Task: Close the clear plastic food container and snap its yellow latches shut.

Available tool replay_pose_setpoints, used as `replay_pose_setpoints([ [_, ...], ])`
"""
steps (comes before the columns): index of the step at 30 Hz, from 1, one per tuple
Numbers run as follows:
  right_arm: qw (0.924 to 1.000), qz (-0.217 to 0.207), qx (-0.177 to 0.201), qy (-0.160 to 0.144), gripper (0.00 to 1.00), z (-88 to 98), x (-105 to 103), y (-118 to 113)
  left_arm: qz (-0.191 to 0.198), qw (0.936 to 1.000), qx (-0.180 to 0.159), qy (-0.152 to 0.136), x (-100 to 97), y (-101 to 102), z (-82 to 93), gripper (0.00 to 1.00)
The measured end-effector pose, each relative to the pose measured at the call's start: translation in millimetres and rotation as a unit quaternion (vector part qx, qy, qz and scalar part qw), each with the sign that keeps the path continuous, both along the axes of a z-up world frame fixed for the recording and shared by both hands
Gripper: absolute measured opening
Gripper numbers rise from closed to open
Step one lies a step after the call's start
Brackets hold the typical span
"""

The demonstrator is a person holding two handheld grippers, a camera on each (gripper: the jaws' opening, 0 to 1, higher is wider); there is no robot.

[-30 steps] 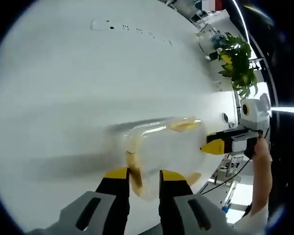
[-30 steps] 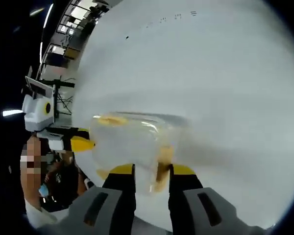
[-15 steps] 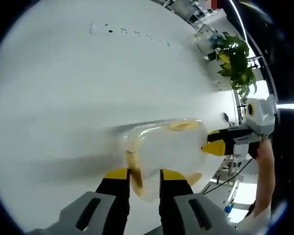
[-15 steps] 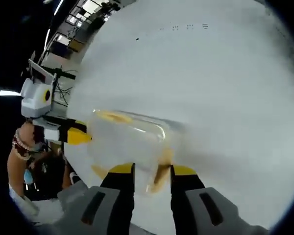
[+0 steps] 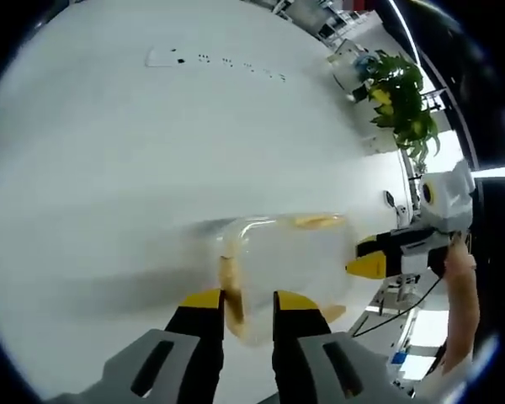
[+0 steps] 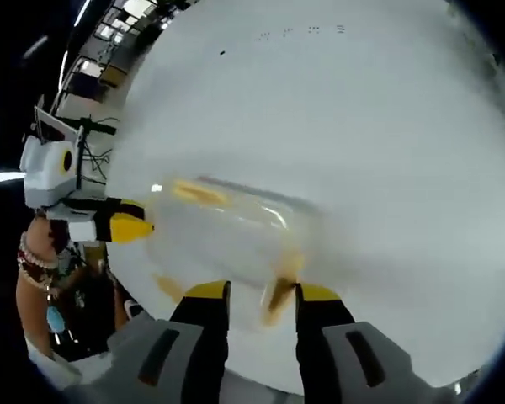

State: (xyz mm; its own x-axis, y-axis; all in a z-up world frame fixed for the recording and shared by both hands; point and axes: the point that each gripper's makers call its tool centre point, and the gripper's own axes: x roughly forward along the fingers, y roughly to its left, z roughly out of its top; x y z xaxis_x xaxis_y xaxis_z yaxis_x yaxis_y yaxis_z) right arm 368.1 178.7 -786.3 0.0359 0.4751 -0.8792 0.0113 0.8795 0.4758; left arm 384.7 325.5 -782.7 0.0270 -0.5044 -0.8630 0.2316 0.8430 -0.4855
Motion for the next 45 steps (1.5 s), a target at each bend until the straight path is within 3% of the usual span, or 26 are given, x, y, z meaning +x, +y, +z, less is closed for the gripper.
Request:
replay_pose_setpoints([
  [10,0.9999,0.006,-0.012,0.007,0.19,1.3,-1,-4,0.005,1.0,0.0,0.005,5.5,2,0.0,0.14],
  [12,0.9998,-0.009,-0.004,0.018,0.16,0.7,1,-6,0.01,0.9999,-0.002,0.009,7.8,2,-0.7,0.14],
  [15,0.9972,-0.056,0.04,0.029,0.12,1.2,1,-6,0.017,0.9997,-0.003,0.015,4.6,1,-0.5,0.13],
  [16,0.9949,-0.077,0.038,0.052,0.1,4.1,-4,-9,0.026,0.9995,-0.005,0.015,6.6,0,0.2,0.13],
  [17,0.9973,-0.056,0.04,0.026,0.1,2.7,0,-10,0.025,0.9995,-0.002,0.018,5.1,0,0.6,0.13],
  [21,0.9979,-0.049,0.036,0.021,0.11,3.9,0,-8,0.016,0.9998,-0.002,0.012,8.7,0,2.2,0.13],
  [28,0.9991,-0.009,0.035,-0.021,0.17,4.7,3,-4,0.0,0.9999,-0.01,-0.006,6.9,0,4.0,0.15],
  [30,0.9991,0.002,0.029,-0.031,0.18,5.0,4,-3,-0.027,0.9991,-0.016,-0.029,7.2,0,4.9,0.16],
  [32,0.9982,0.021,0.024,-0.052,0.19,5.2,6,-2,-0.07,0.994,-0.016,-0.082,10.3,0,7.1,0.16],
  [33,0.996,0.042,0.022,-0.076,0.2,5.3,6,-1,-0.112,0.9857,-0.011,-0.126,13.3,1,10.6,0.15],
  [34,0.9946,0.051,0.021,-0.087,0.2,5.8,6,0,-0.123,0.9826,-0.006,-0.139,14.7,3,12.0,0.17],
  [36,0.9903,0.087,0.017,-0.107,0.2,7.0,1,0,-0.157,0.9665,0.012,-0.203,24.3,9,21.7,0.27],
  [39,0.9863,0.096,0.018,-0.133,0.21,16.6,4,0,-0.194,0.9319,0.0,-0.306,38.4,7,47.9,0.28],
  [41,0.9835,0.1,0.028,-0.148,0.23,27.3,6,3,-0.216,0.8993,-0.035,-0.378,39.8,-5,72.7,0.23],
  [42,0.9781,0.107,0.03,-0.176,0.22,37.1,11,3,-0.241,0.8669,-0.043,-0.434,38.8,-13,87.1,0.2],
  [43,0.9729,0.112,0.029,-0.2,0.19,44.6,17,4,-0.269,0.8382,-0.041,-0.473,35.4,-18,94.5,0.18],
  [44,0.9634,0.126,0.027,-0.235,0.13,55.3,19,8,-0.31,0.8003,-0.029,-0.513,27.3,-26,98.6,0.16],
  [45,0.9546,0.146,0.032,-0.258,0.09,62.0,20,14,-0.346,0.7755,-0.018,-0.528,19.3,-30,96.2,0.13],
])
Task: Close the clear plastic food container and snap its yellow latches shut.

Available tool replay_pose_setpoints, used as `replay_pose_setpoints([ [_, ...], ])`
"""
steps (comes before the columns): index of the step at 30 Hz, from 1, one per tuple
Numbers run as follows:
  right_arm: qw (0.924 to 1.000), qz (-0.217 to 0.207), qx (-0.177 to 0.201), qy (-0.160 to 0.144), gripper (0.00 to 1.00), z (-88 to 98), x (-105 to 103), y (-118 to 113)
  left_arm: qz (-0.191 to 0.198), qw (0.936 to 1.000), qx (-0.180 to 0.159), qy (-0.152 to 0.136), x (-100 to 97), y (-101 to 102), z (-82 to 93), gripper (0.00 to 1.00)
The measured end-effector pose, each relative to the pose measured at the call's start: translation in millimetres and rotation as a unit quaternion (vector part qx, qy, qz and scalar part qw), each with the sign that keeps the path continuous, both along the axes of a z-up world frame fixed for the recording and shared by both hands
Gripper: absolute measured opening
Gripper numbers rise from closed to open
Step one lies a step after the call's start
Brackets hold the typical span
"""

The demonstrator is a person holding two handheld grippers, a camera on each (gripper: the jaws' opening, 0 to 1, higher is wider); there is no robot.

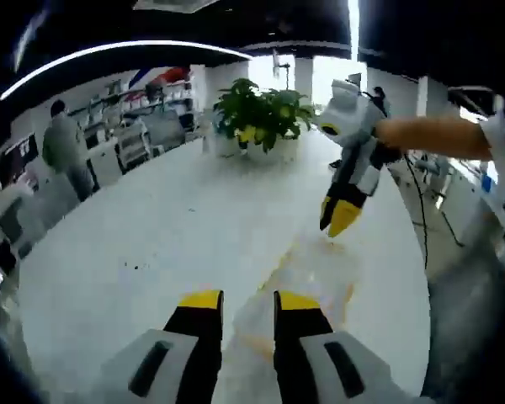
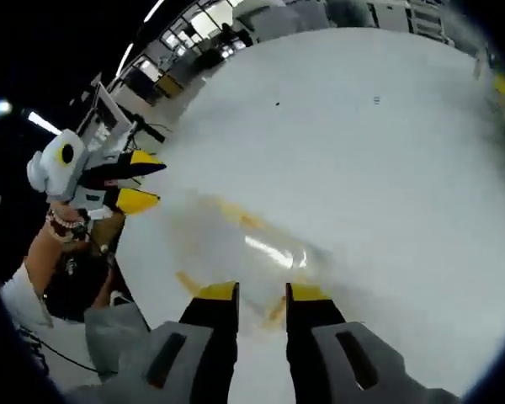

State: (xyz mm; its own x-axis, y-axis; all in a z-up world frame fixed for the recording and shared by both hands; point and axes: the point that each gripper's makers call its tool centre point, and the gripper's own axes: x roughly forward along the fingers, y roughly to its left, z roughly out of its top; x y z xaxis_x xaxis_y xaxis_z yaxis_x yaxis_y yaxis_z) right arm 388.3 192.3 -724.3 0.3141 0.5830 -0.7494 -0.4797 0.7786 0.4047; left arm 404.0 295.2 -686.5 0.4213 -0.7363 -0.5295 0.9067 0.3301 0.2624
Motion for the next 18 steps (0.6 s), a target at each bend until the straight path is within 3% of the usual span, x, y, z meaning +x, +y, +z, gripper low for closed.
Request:
replay_pose_setpoints([
  [1,0.9993,0.024,0.003,-0.03,0.05,7.5,1,9,-0.044,0.9983,0.024,-0.029,-13.9,-10,-6.4,0.08],
  [2,0.9984,0.032,0.005,-0.046,0.02,10.9,2,14,-0.055,0.9974,0.031,-0.035,-20.1,-15,-10.9,0.03],
  [3,0.9972,0.041,0.012,-0.061,0.0,13.3,3,21,-0.052,0.9985,0.015,-0.007,-30.6,-25,-19.2,0.0],
  [6,0.9957,0.068,0.017,-0.06,0.0,6.8,-2,44,-0.052,0.9979,-0.011,0.037,-43.7,-42,-34.2,0.0],
  [9,0.994,0.093,0.009,-0.057,0.0,-5.5,4,55,-0.042,0.9977,-0.024,0.048,-43.8,-50,-41.3,0.0],
  [10,0.9924,0.106,-0.003,-0.062,0.0,-11.3,5,56,-0.038,0.9965,-0.042,0.061,-45.6,-54,-41.2,0.0],
  [18,0.9888,0.138,-0.006,-0.057,0.0,-27.2,12,71,-0.034,0.9968,-0.024,0.067,-42.8,-53,-58.1,0.0],
])
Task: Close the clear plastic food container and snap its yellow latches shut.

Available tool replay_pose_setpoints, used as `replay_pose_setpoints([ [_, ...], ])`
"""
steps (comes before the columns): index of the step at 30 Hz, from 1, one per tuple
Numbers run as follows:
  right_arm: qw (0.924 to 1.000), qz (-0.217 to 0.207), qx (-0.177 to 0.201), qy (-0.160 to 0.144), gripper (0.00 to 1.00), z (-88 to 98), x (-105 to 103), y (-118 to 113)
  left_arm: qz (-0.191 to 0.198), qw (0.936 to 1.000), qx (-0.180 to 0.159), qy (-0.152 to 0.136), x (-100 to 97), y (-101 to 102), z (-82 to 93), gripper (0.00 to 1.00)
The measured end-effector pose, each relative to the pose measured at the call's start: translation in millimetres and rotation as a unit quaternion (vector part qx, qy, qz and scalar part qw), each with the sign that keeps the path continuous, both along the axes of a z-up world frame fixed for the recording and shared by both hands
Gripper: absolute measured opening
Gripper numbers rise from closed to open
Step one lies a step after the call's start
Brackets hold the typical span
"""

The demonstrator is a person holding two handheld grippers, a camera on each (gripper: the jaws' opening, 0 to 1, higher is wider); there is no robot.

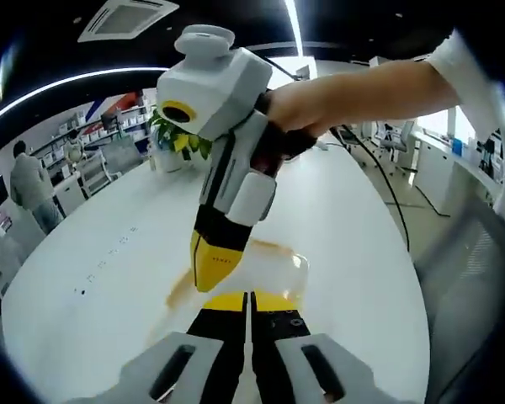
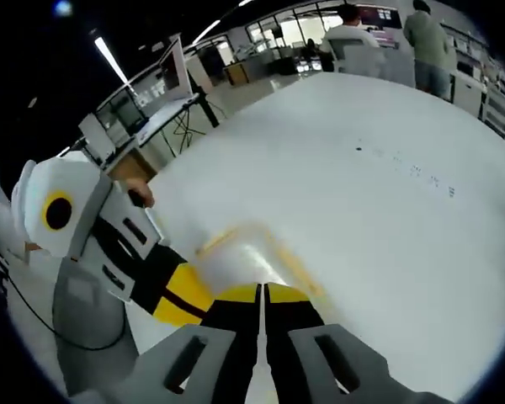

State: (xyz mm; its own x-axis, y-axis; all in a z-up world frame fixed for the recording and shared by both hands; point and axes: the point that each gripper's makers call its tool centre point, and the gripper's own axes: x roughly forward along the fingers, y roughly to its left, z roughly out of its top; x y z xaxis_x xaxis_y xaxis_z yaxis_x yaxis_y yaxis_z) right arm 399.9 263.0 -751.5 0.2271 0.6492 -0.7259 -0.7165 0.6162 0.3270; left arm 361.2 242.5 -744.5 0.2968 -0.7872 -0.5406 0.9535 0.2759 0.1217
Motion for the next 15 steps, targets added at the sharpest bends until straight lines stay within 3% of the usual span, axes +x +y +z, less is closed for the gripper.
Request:
replay_pose_setpoints([
  [2,1.0,0.005,-0.002,-0.004,0.0,-1.0,2,1,-0.002,1.0,0.003,0.0,-0.5,1,-3.3,0.0],
  [5,0.9995,0.017,0.001,-0.027,0.0,3.4,13,3,0.001,0.9996,-0.018,0.02,-2.4,1,-1.3,0.0],
  [8,0.9995,0.018,-0.004,-0.027,0.0,3.6,20,2,0.003,0.9997,-0.019,0.017,-4.6,5,0.3,0.0],
  [12,0.9963,0.052,-0.046,-0.05,0.01,-3.7,25,-5,-0.003,0.9999,-0.01,0.012,-10.5,10,-4.5,0.0],
  [15,0.9964,0.055,-0.046,-0.044,0.0,-5.7,25,-3,-0.011,0.9999,-0.007,0.005,-17.0,11,-5.8,0.0],
])
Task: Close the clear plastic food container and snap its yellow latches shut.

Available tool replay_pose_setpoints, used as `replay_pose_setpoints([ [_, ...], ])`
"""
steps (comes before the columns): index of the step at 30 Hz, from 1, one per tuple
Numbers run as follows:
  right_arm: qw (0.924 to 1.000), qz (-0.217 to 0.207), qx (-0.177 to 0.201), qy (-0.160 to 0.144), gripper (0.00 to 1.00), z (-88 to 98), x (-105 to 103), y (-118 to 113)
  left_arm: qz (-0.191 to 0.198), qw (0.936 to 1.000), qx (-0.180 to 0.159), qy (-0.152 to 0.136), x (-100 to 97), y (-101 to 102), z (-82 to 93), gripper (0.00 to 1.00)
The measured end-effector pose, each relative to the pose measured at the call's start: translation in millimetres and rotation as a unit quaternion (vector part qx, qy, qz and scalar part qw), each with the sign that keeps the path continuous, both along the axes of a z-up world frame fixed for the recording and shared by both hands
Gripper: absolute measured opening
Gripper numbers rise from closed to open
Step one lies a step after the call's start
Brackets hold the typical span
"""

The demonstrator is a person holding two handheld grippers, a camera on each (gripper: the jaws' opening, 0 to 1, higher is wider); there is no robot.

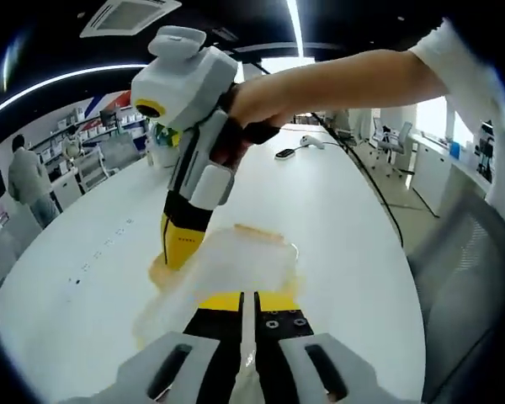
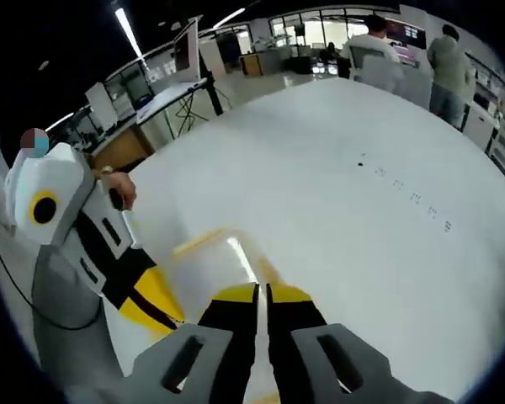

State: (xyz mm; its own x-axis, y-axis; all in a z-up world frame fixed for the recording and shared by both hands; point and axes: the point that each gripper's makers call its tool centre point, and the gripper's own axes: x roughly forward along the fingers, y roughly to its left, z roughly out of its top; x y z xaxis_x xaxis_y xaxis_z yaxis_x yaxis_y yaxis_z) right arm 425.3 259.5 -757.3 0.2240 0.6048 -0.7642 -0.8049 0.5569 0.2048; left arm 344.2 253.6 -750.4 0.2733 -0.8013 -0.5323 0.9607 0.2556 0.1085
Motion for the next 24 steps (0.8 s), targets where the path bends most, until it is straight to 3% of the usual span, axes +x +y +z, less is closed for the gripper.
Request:
replay_pose_setpoints([
  [3,1.0,0.003,-0.006,0.002,0.01,-4.5,3,-1,-0.01,0.9999,0.004,-0.003,-5.9,0,-0.2,0.0],
  [7,0.9992,-0.006,0.021,0.035,0.1,-5.4,3,1,-0.027,0.9994,0.011,-0.016,-12.6,0,-1.0,0.03],
  [12,0.9984,0.026,0.003,0.05,0.16,-10.8,-2,-2,-0.06,0.995,0.041,-0.069,-16.0,1,-3.3,0.1],
  [14,0.9957,0.053,-0.004,0.075,0.23,-11.9,-12,-3,-0.091,0.9862,0.066,-0.121,-16.2,1,-3.4,0.12],
  [16,0.9918,0.074,-0.03,0.1,0.36,-17.8,-20,-8,-0.108,0.9796,0.08,-0.149,-17.6,-1,-4.7,0.12],
  [17,0.9901,0.09,-0.05,0.095,0.38,-21.6,-21,-11,-0.11,0.9768,0.093,-0.158,-17.5,-1,-7.0,0.12],
  [18,0.9891,0.105,-0.069,0.077,0.37,-24.0,-17,-13,-0.112,0.976,0.098,-0.159,-18.1,-1,-8.3,0.12],
  [19,0.9899,0.099,-0.049,0.089,0.35,-18.7,-20,-6,-0.124,0.9712,0.111,-0.17,-19.2,-2,-11.0,0.12],
  [24,0.984,0.134,-0.074,0.091,0.29,-16.6,-16,-3,-0.131,0.9637,0.139,-0.186,-21.5,-3,-17.9,0.13],
])
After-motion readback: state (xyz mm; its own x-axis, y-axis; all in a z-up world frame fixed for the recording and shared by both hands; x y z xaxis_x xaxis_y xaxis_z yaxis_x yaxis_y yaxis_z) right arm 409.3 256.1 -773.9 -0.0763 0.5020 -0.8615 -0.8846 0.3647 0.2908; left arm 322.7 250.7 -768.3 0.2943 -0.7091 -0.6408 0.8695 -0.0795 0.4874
